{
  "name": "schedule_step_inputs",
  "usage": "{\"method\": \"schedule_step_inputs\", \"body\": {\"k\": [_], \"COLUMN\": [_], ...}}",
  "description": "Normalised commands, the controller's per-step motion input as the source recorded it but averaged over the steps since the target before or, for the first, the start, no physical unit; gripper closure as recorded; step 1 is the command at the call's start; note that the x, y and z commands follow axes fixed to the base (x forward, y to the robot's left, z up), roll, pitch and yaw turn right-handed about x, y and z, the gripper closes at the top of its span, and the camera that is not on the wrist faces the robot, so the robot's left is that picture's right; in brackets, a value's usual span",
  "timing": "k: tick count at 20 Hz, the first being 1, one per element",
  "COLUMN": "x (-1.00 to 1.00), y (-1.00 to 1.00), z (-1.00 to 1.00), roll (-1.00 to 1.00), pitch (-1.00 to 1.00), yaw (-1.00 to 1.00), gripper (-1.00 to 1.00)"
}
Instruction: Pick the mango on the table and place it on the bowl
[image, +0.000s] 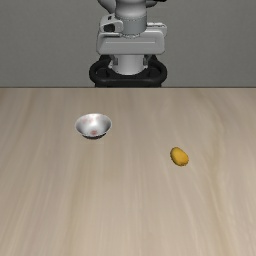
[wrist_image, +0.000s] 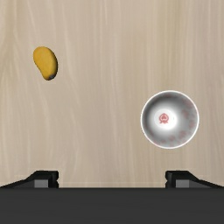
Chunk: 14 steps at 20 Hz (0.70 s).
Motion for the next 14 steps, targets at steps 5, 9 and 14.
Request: {"method": "schedule_step_inputs", "body": {"k": [5, 9, 14], "x": [0.00, 0.00, 0.60], "y": [1.00, 1.00, 0.40], "z": [0.00, 0.00, 0.00], "roll": [0.00, 0.00, 0.00], "pitch": [0.00, 0.00, 0.00], "yaw": [0.00, 0.00, 0.00], "gripper": [-1.00, -1.00, -1.00]}}
